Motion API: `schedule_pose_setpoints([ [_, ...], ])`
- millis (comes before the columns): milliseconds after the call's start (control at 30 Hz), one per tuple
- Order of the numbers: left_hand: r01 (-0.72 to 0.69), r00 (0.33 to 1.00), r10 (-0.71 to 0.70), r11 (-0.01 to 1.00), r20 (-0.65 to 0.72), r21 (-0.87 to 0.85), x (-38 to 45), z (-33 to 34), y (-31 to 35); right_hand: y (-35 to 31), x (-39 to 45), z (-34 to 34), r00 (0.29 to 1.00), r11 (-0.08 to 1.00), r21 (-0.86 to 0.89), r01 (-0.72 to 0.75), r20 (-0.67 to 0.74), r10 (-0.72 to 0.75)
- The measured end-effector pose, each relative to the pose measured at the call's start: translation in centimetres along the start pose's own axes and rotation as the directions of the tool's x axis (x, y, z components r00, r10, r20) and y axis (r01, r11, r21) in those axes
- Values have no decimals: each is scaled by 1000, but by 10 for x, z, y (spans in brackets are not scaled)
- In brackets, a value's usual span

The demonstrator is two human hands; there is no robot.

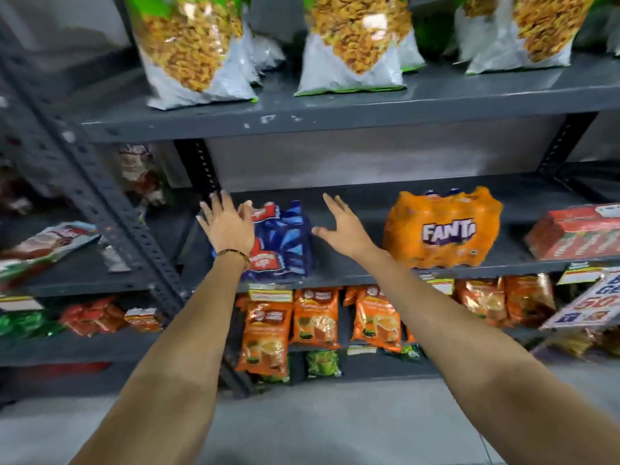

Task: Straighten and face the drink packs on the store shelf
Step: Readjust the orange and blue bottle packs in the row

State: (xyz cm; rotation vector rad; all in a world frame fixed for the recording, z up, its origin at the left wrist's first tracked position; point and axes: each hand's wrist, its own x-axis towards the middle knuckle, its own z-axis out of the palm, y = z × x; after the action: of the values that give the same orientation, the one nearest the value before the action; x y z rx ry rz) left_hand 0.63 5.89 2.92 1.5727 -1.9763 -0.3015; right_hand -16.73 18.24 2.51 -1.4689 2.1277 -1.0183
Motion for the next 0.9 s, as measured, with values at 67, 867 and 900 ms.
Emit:
schedule_pose_setpoints([
  [67,155,984,-132,966,120,-209,13,-1,-31,-12,1,23,996,995,75,-70,66,66],
  [867,412,858,-134,755,495,-510,37,14,-76,-20,6,43,987,982,108,-158,-1,159],
  [900,411,859,-132,755,495,-511,37,13,-75,-20,6,43,987,981,110,-160,-8,162],
])
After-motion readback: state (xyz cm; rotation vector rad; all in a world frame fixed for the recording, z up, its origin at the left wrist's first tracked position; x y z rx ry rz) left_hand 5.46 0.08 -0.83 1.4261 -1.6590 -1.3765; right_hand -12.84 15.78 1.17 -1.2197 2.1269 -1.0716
